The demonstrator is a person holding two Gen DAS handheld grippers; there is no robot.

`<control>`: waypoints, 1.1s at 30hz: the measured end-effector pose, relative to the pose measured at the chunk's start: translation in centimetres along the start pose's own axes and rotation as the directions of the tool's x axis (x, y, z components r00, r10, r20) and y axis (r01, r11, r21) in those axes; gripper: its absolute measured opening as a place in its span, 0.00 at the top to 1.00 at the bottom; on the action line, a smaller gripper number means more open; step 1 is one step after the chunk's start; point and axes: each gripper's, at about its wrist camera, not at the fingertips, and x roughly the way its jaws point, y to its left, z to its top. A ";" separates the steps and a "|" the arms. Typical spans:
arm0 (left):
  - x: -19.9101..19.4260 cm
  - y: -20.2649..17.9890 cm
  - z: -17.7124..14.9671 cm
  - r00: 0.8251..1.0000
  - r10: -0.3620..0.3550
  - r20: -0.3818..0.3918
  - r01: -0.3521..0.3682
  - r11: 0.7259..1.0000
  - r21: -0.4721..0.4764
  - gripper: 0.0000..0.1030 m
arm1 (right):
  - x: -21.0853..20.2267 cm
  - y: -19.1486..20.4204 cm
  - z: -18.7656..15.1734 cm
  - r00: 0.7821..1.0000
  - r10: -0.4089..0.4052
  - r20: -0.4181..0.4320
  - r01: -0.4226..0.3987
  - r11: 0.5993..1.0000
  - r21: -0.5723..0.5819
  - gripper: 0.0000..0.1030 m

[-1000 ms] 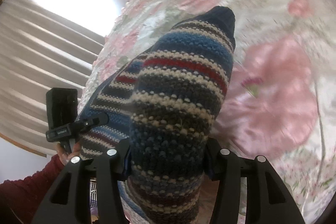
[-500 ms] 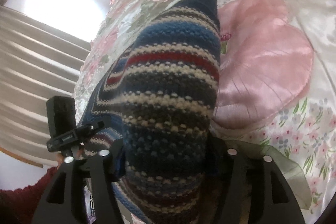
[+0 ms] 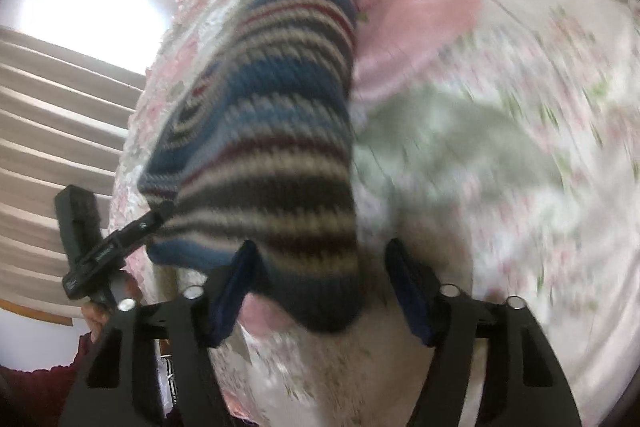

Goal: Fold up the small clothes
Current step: 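Open both grippers and pull them back from the folded sweater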

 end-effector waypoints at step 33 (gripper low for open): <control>-6.1 -2.1 -5.3 0.986 0.168 -0.005 -0.167 0.983 0.071 0.20 | -5.9 7.9 -7.9 0.894 -0.389 0.220 0.415 0.906 -0.083 0.04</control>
